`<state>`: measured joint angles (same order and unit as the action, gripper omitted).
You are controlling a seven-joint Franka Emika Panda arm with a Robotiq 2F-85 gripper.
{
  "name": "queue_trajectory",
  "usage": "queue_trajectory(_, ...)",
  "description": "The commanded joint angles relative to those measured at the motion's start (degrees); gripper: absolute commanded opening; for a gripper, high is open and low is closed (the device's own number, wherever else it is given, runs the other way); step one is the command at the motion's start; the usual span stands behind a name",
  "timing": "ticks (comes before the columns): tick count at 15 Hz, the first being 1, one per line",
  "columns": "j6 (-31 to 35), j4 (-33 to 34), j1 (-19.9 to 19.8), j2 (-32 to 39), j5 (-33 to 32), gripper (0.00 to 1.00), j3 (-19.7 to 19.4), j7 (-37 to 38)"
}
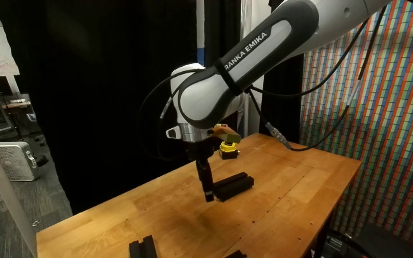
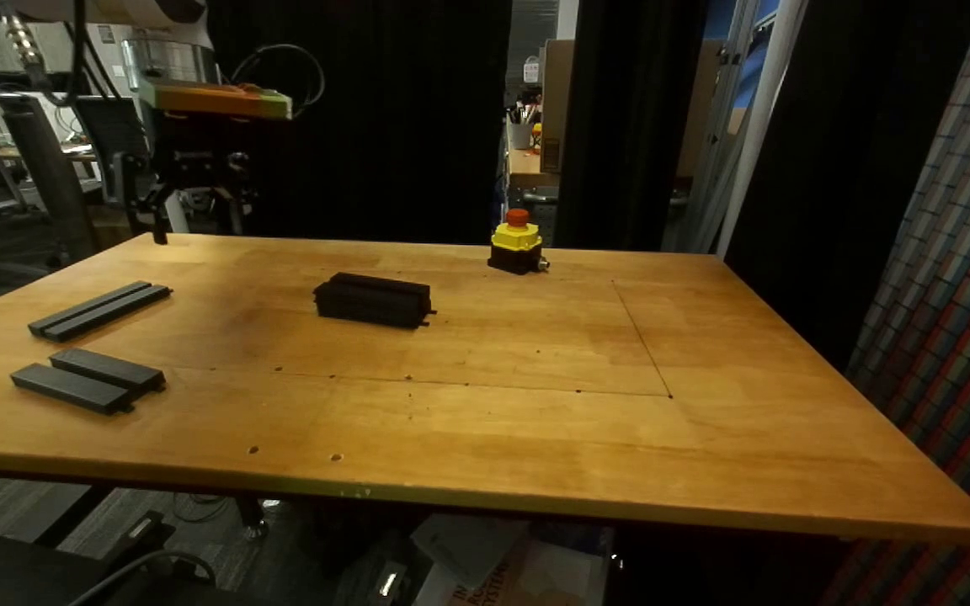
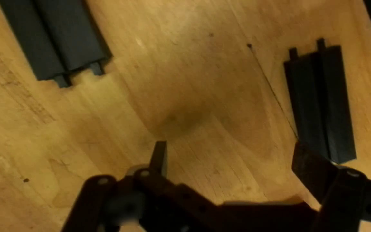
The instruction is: Stack the black pieces together
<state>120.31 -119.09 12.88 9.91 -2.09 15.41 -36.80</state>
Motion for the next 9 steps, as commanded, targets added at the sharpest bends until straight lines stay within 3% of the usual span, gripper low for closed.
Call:
queue_trajectory(1, -4.15, 4.59, 1.38, 2.09, 5.67, 1.0, 1.36, 9.9)
queue_trajectory(4, -3.64, 7.42, 2.56, 4.42, 8.86, 1.0, 2.01, 19.06)
queue_trajectory(9, 2.84, 13.87, 5.62, 11.1, 10.49, 1.0, 1.92, 34.73)
